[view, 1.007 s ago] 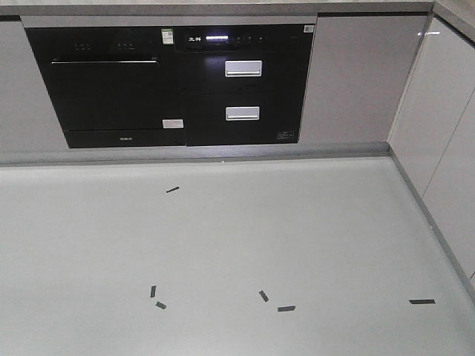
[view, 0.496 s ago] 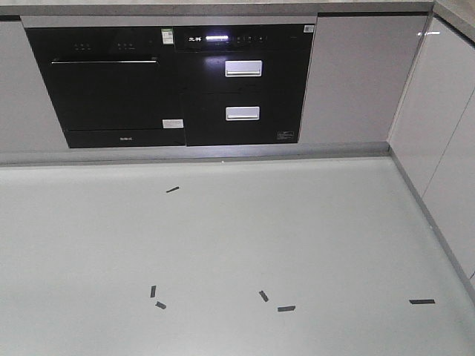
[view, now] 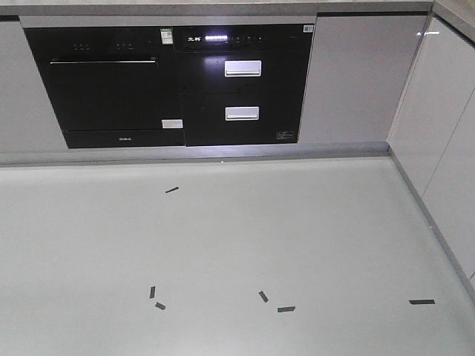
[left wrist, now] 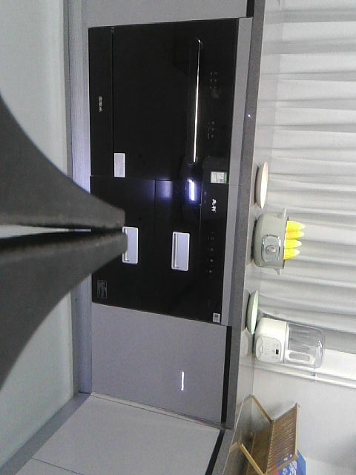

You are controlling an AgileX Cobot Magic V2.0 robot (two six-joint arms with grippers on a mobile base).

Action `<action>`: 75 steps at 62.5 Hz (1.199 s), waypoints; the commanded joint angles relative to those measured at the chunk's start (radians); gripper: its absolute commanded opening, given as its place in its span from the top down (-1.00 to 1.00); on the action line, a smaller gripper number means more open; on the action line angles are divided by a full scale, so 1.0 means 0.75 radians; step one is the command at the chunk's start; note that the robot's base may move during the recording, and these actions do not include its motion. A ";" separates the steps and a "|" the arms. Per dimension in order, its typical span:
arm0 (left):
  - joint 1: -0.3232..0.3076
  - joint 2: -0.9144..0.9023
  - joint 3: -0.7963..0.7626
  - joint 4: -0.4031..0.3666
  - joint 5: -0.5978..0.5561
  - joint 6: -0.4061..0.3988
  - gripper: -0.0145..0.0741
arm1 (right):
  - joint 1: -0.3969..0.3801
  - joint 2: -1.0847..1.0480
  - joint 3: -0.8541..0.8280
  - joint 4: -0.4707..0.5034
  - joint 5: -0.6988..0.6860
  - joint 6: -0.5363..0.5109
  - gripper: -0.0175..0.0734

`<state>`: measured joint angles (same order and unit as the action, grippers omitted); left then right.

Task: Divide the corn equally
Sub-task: 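Drive the base toward the counter with the steamer pot and plates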

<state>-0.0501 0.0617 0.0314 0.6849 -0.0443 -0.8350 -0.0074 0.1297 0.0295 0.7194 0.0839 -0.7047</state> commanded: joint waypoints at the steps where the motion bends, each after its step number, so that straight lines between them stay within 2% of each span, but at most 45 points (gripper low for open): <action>1: -0.005 0.020 -0.001 -0.004 -0.079 -0.010 0.69 | 0.001 0.020 0.014 0.001 -0.077 -0.003 0.63; 75: -0.005 0.020 -0.001 -0.004 -0.079 -0.010 0.69 | 0.001 0.020 0.014 0.001 -0.077 -0.003 0.63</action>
<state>-0.0501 0.0617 0.0314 0.6849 -0.0443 -0.8350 -0.0074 0.1297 0.0295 0.7194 0.0839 -0.7047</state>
